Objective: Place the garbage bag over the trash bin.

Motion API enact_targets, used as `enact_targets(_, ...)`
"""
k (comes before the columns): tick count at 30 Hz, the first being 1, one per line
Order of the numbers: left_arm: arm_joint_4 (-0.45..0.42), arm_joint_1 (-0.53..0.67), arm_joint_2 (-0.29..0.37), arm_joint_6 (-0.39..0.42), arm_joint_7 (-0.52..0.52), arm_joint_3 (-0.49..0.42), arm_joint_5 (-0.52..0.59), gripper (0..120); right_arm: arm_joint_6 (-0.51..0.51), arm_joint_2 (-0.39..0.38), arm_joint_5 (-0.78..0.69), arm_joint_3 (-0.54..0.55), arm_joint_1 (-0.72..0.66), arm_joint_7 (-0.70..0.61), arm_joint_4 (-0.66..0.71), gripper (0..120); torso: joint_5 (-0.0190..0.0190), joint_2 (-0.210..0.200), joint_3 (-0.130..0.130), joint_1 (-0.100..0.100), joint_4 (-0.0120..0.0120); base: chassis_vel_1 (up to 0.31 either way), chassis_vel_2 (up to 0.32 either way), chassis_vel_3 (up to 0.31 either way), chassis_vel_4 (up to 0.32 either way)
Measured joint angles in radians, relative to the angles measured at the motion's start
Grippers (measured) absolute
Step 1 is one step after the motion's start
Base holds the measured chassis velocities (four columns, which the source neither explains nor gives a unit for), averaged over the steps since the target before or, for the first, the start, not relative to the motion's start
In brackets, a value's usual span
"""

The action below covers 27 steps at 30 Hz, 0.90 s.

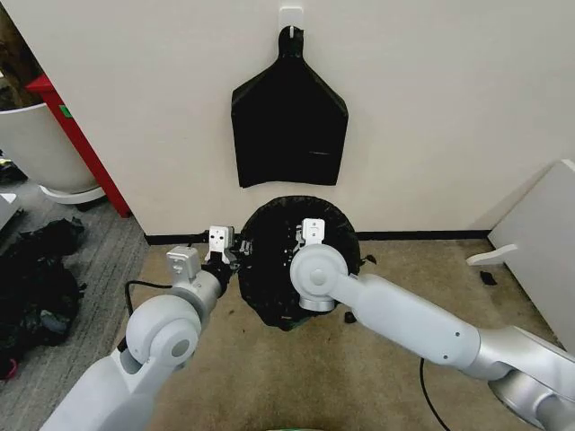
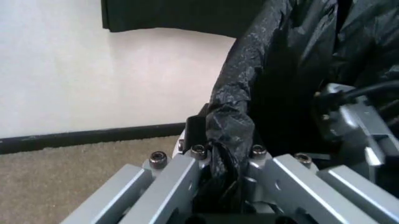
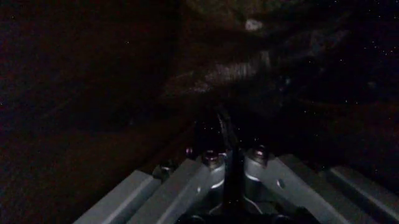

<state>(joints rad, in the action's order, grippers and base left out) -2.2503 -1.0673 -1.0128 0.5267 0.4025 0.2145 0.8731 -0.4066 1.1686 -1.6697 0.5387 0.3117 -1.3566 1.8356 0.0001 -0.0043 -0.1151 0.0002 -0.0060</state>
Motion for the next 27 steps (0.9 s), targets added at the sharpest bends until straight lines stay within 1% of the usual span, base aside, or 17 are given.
enact_targets(12,-0.02,-0.008,0.001,-0.001,-0.01,0.022,0.019,1,0.002,0.016,-0.001,-0.006,0.007,0.001,-0.046,0,0.0,0.0,0.0,0.0,0.0,0.0,0.0,0.0,0.0)
enact_targets(19,-0.039,-0.033,0.002,0.0,-0.009,0.039,0.037,1,0.004,0.02,0.017,-0.012,0.019,0.006,-0.068,0,0.0,0.0,0.0,0.0,0.0,0.0,0.0,0.0,0.0)
enact_targets(27,-0.052,-0.045,0.003,-0.002,-0.008,0.05,0.048,1,0.013,0.022,0.022,-0.008,0.023,0.004,-0.07,0,0.0,0.0,0.0,0.0,0.0,0.0,0.0,0.0,0.0)
